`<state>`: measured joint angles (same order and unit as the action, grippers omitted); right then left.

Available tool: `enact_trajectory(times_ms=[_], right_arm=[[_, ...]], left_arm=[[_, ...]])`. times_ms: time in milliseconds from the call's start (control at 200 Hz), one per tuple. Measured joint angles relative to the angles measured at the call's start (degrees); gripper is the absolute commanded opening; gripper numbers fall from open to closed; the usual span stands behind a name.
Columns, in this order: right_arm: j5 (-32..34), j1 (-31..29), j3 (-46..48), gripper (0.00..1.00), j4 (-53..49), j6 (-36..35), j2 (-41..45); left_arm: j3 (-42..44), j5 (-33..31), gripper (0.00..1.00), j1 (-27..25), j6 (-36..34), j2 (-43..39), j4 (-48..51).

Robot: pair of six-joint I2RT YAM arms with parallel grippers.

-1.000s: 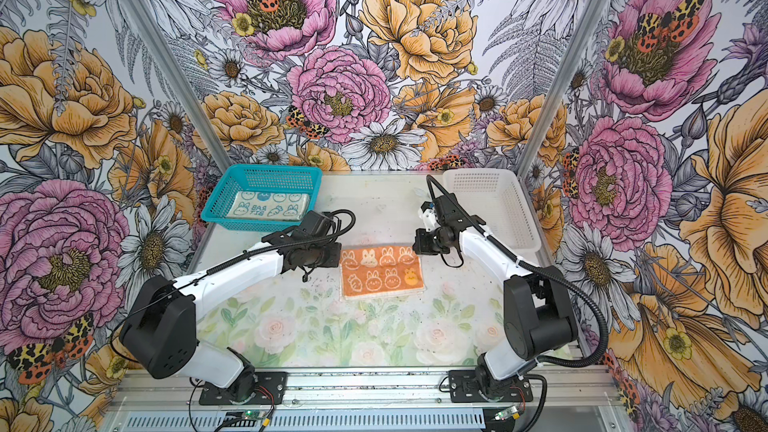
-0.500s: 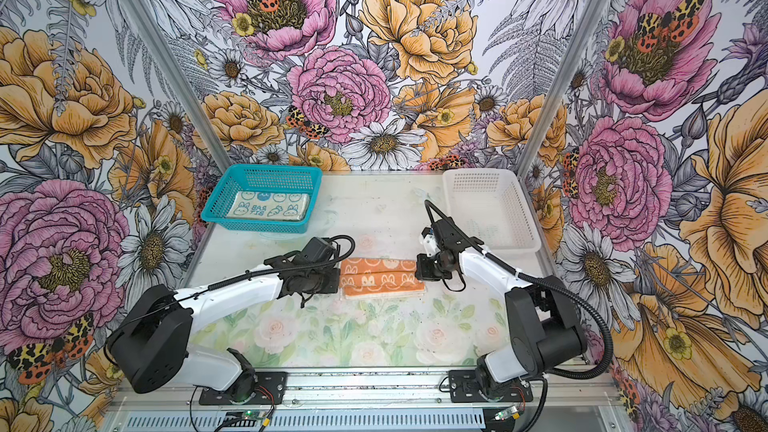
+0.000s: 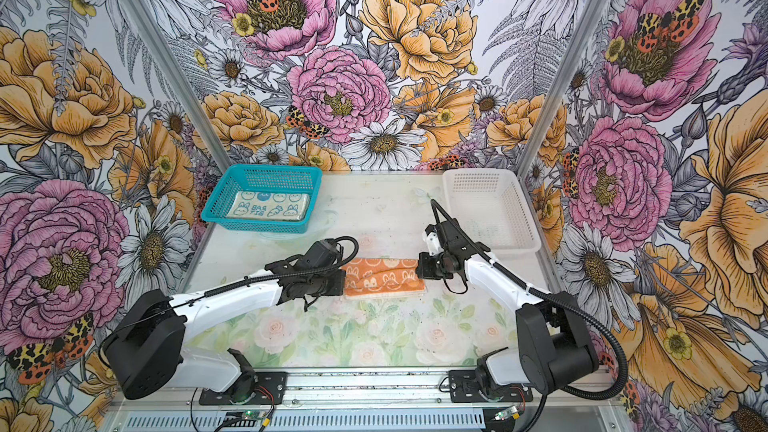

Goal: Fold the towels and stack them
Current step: 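Fold the far edge toward the robot over the towel with both grippers, then release the folded strip and lift both grippers away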

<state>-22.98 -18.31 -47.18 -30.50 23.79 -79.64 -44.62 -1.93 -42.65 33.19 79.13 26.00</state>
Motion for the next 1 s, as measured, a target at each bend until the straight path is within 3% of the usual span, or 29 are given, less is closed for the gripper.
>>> enact_trajectory(times_ms=[105, 205, 260, 395, 495, 525, 736, 1001], right_arm=[[0.5, 0.0, 0.8, 0.03, 0.8, 0.6, 0.0], [0.7, 0.0, 2.8, 0.16, 1.9, 1.2, -0.4], [0.8, 0.0, 3.7, 0.25, 2.1, 1.2, -0.8], [0.9, -0.1, 4.5, 0.46, 2.2, 2.2, -1.1], [1.0, -0.2, 4.6, 0.62, 2.5, 3.5, -0.1], [0.9, -0.3, 4.6, 0.66, 2.6, 4.0, 0.6], [0.6, -3.3, 2.9, 0.88, 3.1, 8.9, 7.6], [-5.0, -7.3, 7.2, 0.93, 17.7, 19.3, 6.3]], left_arm=[[1.4, 0.0, 0.00, -0.2, 0.2, -0.9, -1.0], [3.3, 0.1, 0.03, -0.3, 0.7, -0.9, -2.1], [4.1, 0.4, 0.21, -0.4, 1.0, -0.8, -2.3], [4.2, 1.2, 0.46, -0.7, 1.4, -0.6, -2.6], [3.4, 1.4, 0.90, -0.7, 1.1, -1.7, -1.8], [2.8, 1.5, 0.98, -0.7, 1.0, -2.7, -1.6], [-2.8, 4.9, 0.99, 1.9, 3.3, -7.8, -3.4], [3.4, 13.0, 0.99, 3.7, 14.5, -3.3, -17.4]])
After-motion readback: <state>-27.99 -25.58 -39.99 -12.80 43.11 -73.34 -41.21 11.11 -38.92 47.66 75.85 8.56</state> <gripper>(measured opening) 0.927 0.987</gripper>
